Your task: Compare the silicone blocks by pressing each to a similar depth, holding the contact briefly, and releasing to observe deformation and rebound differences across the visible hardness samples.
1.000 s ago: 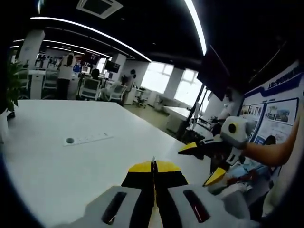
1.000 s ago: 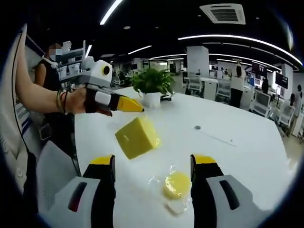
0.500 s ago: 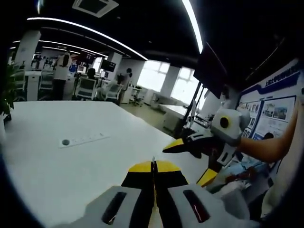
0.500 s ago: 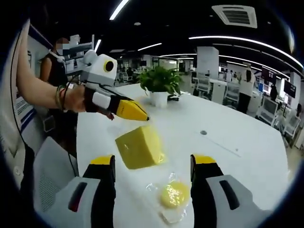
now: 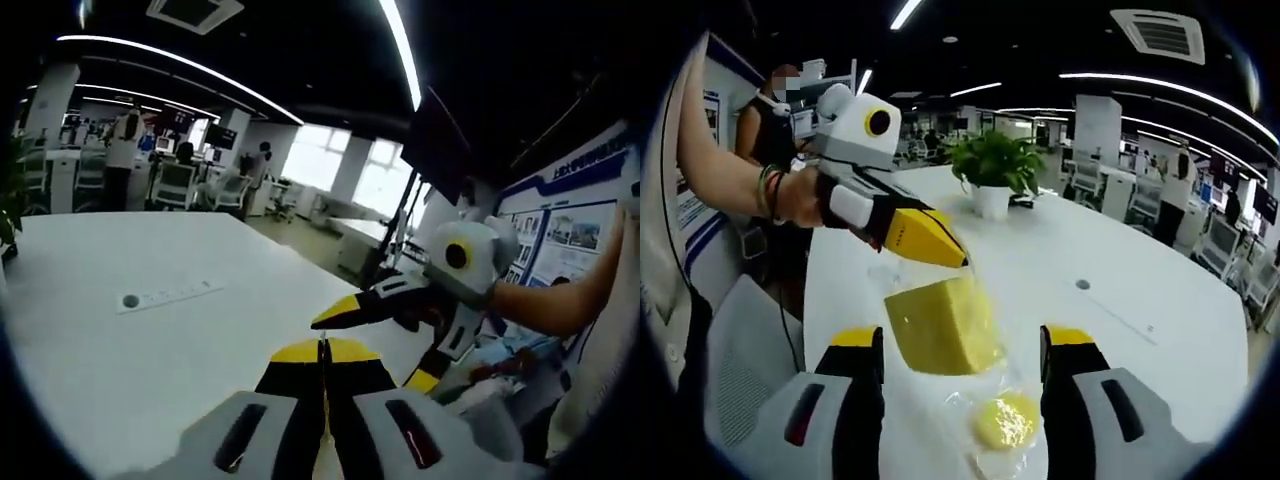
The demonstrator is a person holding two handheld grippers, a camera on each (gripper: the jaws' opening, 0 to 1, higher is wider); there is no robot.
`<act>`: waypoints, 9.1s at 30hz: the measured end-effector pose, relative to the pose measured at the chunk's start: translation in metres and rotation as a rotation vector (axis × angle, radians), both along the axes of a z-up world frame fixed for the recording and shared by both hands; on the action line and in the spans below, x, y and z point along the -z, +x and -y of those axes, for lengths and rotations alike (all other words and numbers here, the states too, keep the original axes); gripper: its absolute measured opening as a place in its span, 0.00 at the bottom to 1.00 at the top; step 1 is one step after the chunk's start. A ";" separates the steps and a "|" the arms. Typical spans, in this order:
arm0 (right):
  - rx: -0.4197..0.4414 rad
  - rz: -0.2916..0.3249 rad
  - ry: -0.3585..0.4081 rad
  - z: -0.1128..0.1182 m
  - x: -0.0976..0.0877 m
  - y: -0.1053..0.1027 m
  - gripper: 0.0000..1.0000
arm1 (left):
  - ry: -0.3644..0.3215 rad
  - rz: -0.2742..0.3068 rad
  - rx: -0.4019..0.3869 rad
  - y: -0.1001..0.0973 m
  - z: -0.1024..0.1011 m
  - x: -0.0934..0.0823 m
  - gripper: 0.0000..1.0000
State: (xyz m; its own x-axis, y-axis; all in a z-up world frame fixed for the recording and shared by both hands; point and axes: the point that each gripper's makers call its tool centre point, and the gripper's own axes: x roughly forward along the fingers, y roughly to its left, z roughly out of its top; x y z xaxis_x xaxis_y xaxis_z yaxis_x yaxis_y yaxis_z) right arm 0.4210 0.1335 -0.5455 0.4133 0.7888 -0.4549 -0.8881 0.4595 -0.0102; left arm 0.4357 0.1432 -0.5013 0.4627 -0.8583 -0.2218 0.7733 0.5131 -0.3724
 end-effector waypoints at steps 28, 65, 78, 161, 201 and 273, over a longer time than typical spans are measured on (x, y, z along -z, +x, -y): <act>-0.134 -0.051 -0.083 -0.025 0.024 0.003 0.53 | -0.016 0.030 0.083 -0.007 0.015 -0.008 0.00; -0.241 -0.159 -0.170 -0.027 0.037 -0.004 0.24 | 0.030 0.056 0.194 -0.025 0.022 -0.003 0.00; -0.245 -0.215 -0.204 -0.022 0.039 -0.009 0.11 | 0.028 0.061 0.203 -0.025 0.026 -0.003 0.00; -0.291 -0.109 -0.238 -0.023 0.040 -0.012 0.27 | 0.020 0.025 0.147 -0.026 0.014 0.000 0.00; -0.118 -0.031 -0.092 -0.008 0.017 -0.012 0.57 | -0.014 -0.070 0.011 -0.015 -0.004 0.027 0.00; 0.280 -0.127 -0.002 0.090 0.038 -0.053 0.53 | -0.083 -0.358 -0.474 0.076 -0.115 0.165 0.00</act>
State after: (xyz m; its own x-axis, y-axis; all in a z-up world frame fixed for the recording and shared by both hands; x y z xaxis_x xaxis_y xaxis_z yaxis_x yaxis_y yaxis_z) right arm 0.3681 0.0436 -0.5835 0.5541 0.6514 -0.5184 -0.7214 0.6864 0.0915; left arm 0.5120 0.2581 -0.6663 0.7080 -0.5980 -0.3756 0.2866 0.7294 -0.6212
